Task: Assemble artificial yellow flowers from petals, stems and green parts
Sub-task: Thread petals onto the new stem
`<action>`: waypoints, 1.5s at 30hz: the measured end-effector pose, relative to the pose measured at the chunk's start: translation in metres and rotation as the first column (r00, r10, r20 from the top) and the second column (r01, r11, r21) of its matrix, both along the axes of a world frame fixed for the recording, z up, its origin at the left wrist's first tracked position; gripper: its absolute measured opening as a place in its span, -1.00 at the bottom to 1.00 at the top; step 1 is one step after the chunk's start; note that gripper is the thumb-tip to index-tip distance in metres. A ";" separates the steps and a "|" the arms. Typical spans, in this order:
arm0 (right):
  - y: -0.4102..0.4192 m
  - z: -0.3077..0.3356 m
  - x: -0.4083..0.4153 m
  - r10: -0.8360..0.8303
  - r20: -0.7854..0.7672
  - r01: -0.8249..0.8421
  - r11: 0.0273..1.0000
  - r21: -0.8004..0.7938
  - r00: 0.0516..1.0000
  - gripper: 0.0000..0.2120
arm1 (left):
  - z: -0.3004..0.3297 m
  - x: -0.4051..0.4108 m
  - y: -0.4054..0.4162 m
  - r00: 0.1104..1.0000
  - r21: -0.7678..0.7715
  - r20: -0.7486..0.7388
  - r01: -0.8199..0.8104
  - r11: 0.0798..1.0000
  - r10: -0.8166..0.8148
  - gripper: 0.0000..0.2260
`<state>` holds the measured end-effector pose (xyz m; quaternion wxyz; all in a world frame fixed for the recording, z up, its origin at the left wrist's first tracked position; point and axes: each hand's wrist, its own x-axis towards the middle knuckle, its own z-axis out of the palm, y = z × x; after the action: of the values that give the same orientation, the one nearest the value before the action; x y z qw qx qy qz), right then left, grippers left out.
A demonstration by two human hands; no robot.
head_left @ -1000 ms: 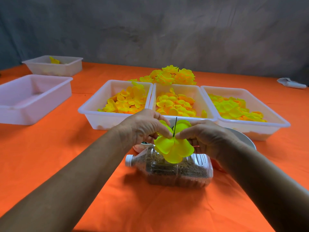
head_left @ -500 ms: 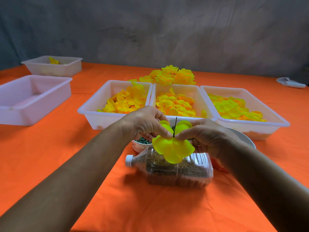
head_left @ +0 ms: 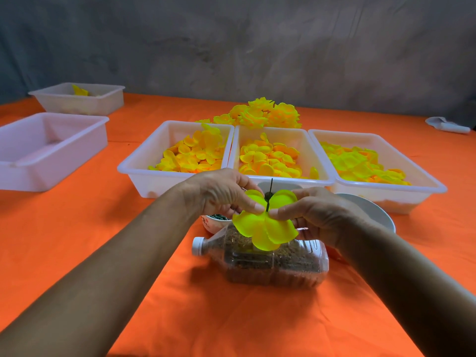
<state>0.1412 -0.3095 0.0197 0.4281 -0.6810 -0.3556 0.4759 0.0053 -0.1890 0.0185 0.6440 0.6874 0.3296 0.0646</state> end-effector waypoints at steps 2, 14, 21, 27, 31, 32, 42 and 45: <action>0.000 -0.002 0.001 0.001 0.006 -0.001 1.000 -0.008 1.000 -0.87 | -0.001 0.000 0.000 1.000 -0.033 0.007 0.008 0.999 -0.008 -0.58; -0.021 -0.007 -0.012 -0.205 0.220 0.133 0.944 0.303 0.954 -0.60 | -0.001 -0.005 -0.003 0.999 -0.015 0.017 -0.029 0.999 0.029 -0.77; -0.025 -0.008 -0.017 -0.176 0.373 -0.020 0.884 0.467 0.911 -0.85 | -0.003 -0.008 -0.007 0.993 0.144 0.066 -0.111 0.983 0.102 -0.77; -0.017 -0.012 -0.018 -0.148 0.365 -0.024 0.904 0.427 0.919 -0.90 | 0.002 -0.010 -0.016 0.981 0.318 0.100 -0.191 0.929 0.168 -0.72; -0.015 -0.015 -0.016 -0.151 0.371 -0.018 0.910 0.414 0.916 -0.91 | -0.001 -0.017 -0.029 0.965 0.611 0.211 -0.253 0.751 0.154 -0.72; -0.014 -0.015 -0.015 -0.154 0.368 -0.013 0.911 0.413 0.917 -0.91 | -0.002 -0.019 -0.032 0.964 0.635 0.228 -0.253 0.730 0.135 -0.74; -0.016 -0.015 -0.012 -0.149 0.326 -0.004 0.905 0.425 0.934 -0.91 | -0.010 -0.018 -0.038 0.952 0.555 0.300 -0.230 0.799 0.066 -0.91; -0.016 -0.016 -0.010 -0.113 0.346 -0.042 0.910 0.413 0.932 -0.94 | -0.013 -0.016 -0.039 0.930 0.525 0.363 -0.255 0.812 0.057 -0.90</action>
<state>0.1314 -0.3254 0.0040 0.4983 -0.6571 -0.5083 0.2482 -0.0106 -0.2280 0.0056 0.4504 0.7958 0.2392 0.3267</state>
